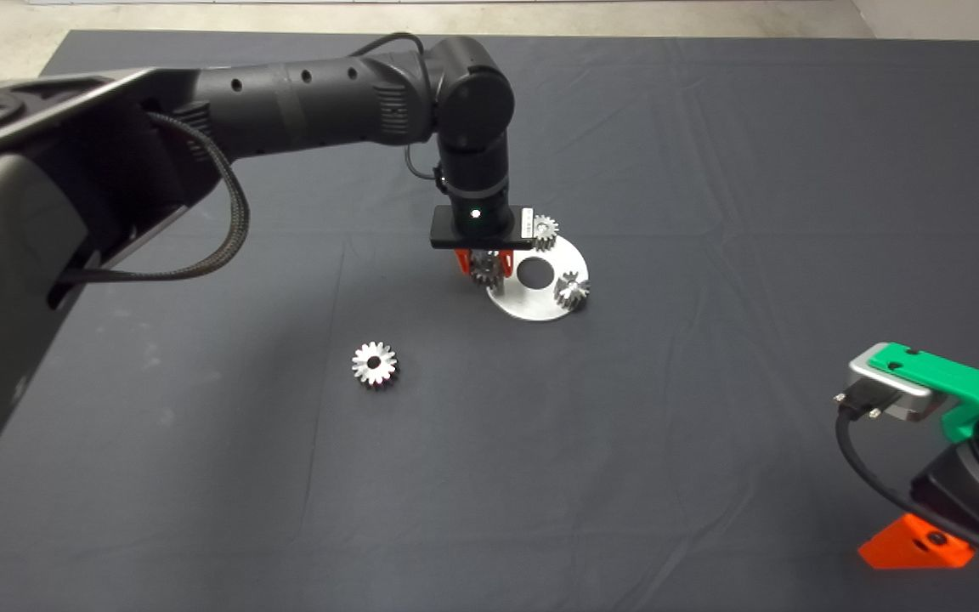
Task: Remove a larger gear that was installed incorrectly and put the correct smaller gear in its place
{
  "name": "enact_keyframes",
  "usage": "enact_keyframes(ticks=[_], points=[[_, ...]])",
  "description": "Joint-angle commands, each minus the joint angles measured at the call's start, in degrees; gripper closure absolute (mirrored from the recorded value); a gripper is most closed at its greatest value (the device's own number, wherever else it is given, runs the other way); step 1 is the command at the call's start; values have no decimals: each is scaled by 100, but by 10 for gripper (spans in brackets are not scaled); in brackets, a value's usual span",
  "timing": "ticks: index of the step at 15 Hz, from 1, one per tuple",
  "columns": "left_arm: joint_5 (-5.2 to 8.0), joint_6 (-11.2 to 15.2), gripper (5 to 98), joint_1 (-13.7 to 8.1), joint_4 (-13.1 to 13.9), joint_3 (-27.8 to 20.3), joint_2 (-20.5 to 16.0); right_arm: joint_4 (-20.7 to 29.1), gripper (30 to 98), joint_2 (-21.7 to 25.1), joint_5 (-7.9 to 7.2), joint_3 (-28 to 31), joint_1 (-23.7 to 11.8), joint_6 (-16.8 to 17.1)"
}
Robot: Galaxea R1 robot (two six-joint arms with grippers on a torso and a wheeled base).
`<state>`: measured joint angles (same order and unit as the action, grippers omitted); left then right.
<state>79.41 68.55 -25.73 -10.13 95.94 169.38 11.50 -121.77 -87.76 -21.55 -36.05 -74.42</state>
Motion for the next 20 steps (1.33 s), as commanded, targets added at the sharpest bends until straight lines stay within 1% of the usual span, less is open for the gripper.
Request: enact_keyframes(ticks=[1, 4, 6, 7, 11, 12, 14, 20], points=[[-13, 36, 682, -152, -33, -59, 22, 125, 308, -18, -540, 12, -69, -37], [-48, 62, 682, -163, -33, -68, 22, 125, 308, -18, -540, 12, -69, -37], [-145, 62, 682, -204, -33, -68, 22, 125, 308, -18, -540, 12, -69, -37], [-163, 62, 682, -213, -24, -68, 22, 125, 308, -18, -540, 12, -69, -37], [-189, 71, 682, -222, -6, -77, 22, 125, 308, -27, -540, 12, -69, -37], [-239, 71, 682, -222, 2, -77, 22, 125, 308, -27, -540, 12, -69, -37], [-286, 71, 682, -213, 2, -111, 22, 125, 308, -27, -540, 12, -69, -30], [-305, 71, 682, -195, 2, -121, 22, 134, 308, -18, -549, 12, -69, -28]])
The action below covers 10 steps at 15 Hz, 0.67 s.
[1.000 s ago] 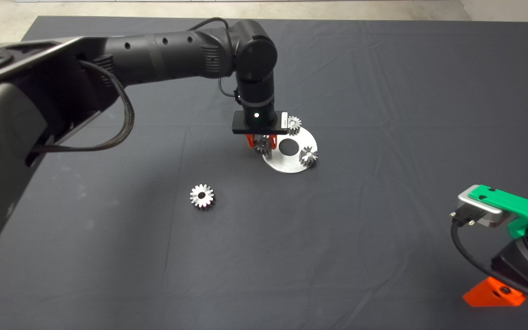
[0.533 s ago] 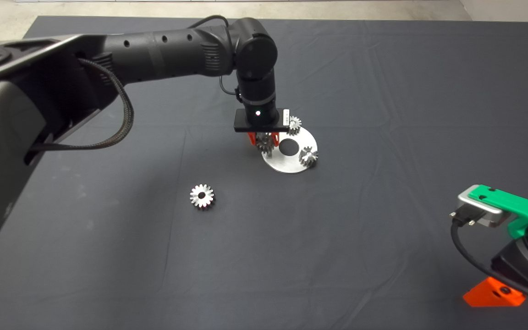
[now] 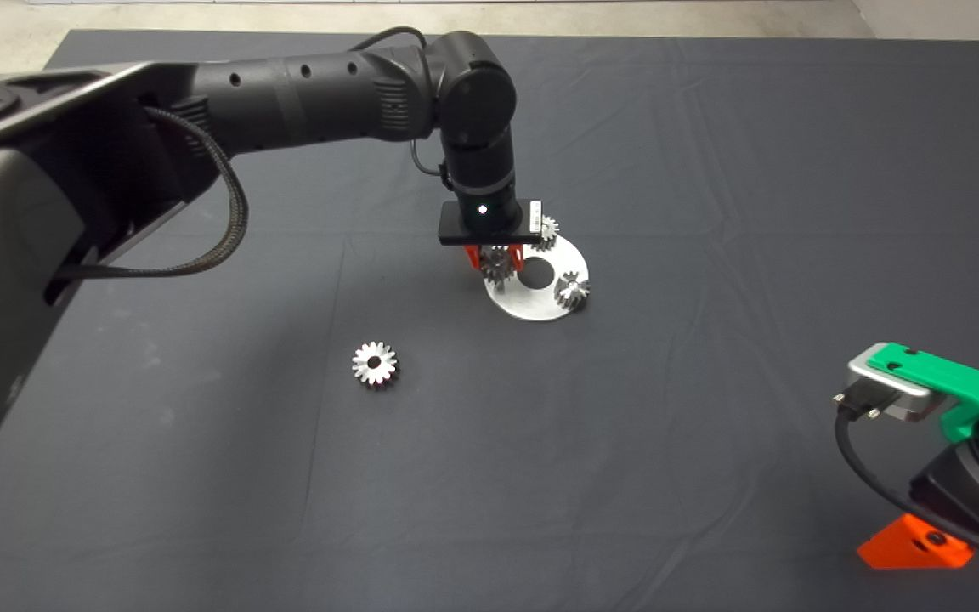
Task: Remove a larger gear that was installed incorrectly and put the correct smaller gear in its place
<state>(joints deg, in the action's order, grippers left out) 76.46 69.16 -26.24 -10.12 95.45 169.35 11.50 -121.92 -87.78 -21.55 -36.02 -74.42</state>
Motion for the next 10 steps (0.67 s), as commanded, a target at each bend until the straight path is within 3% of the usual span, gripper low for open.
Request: enact_keyframes(ticks=[1, 10], points=[[-26, 10, 682, -129, 2, -72, 24, 134, 308, -4, -547, 12, -72, -28], [-8, 10, 682, -110, -15, -116, 24, 134, 308, 5, -547, 12, -72, -28]])
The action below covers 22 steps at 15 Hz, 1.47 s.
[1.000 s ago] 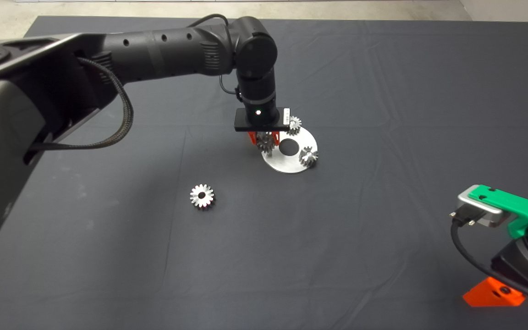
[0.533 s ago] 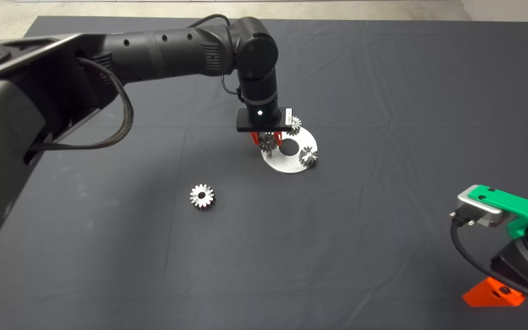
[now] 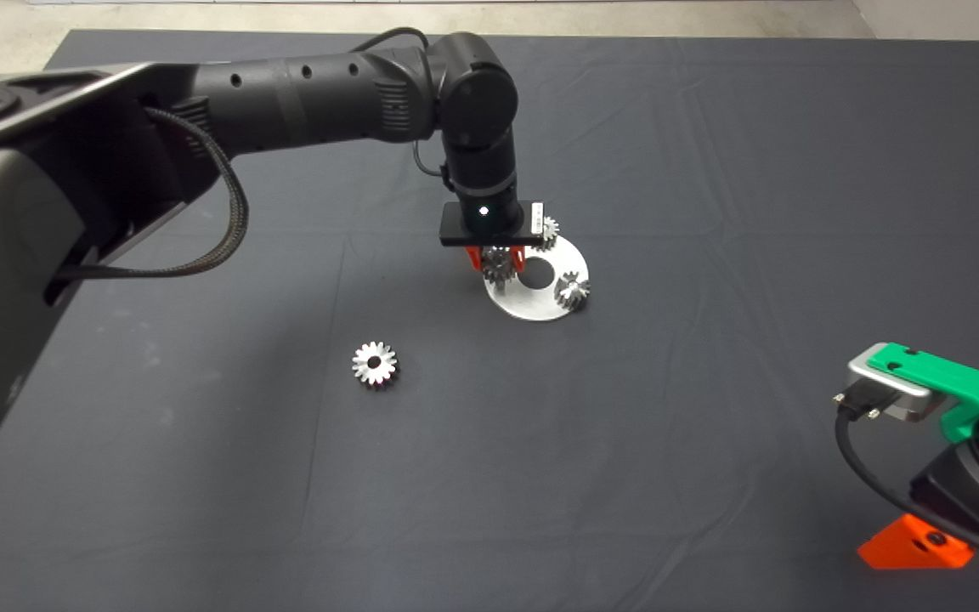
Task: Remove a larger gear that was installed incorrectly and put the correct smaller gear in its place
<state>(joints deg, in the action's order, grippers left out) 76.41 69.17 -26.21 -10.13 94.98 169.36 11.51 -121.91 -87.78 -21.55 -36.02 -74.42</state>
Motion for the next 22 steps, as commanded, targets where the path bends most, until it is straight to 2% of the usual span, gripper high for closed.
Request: enact_keyframes(ticks=[1, 12, 16, 22], points=[[-3, 9, 682, -113, -7, -69, 23, 124, 308, 4, -547, 12, -72, -28], [14, 9, 682, -95, -60, 2, 23, 124, 308, -5, -547, 12, -72, -28], [32, 9, 682, -95, -173, -25, 23, 130, 308, -14, -547, 12, -72, -28], [49, 9, 682, -95, -156, -69, 23, 133, 308, -5, -547, 12, -73, -28]])
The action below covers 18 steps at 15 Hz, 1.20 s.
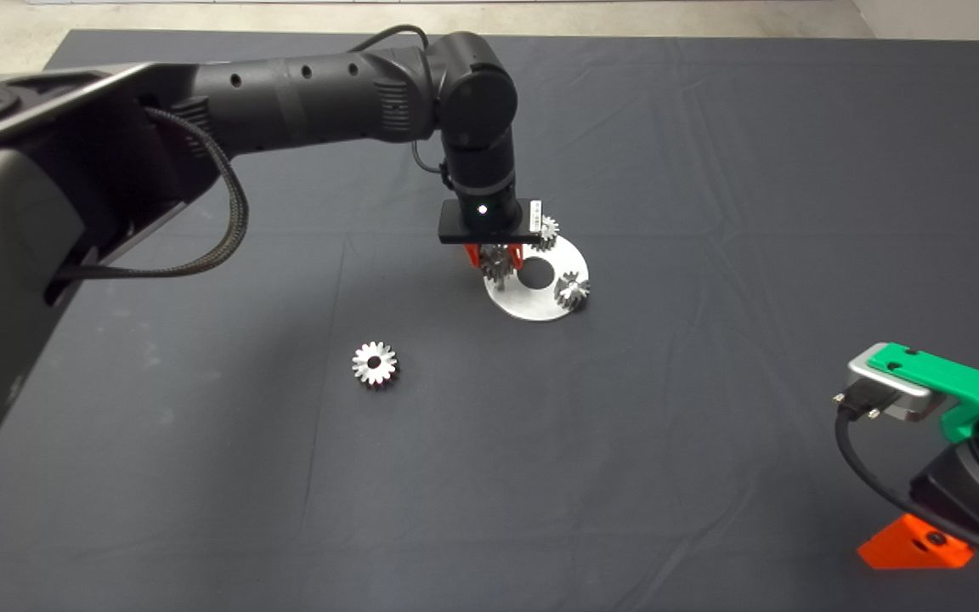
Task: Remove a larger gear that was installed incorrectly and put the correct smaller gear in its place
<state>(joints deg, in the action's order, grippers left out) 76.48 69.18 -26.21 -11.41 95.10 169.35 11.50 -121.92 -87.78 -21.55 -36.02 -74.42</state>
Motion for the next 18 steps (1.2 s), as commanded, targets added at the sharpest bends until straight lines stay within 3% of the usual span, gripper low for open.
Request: enact_keyframes(ticks=[1, 7, 10, 18], points=[[42, 8, 682, -95, -19, -81, 24, 134, 308, -4, -547, 12, -77, -28], [65, 8, 682, -95, -10, -86, 24, 134, 308, -4, -538, 12, -77, -28], [191, 8, 682, -95, -10, -116, 24, 134, 308, -4, -529, 12, -75, -28], [139, 87, 682, -7, -10, -116, 24, 133, 308, -4, -530, 12, -80, -29]])
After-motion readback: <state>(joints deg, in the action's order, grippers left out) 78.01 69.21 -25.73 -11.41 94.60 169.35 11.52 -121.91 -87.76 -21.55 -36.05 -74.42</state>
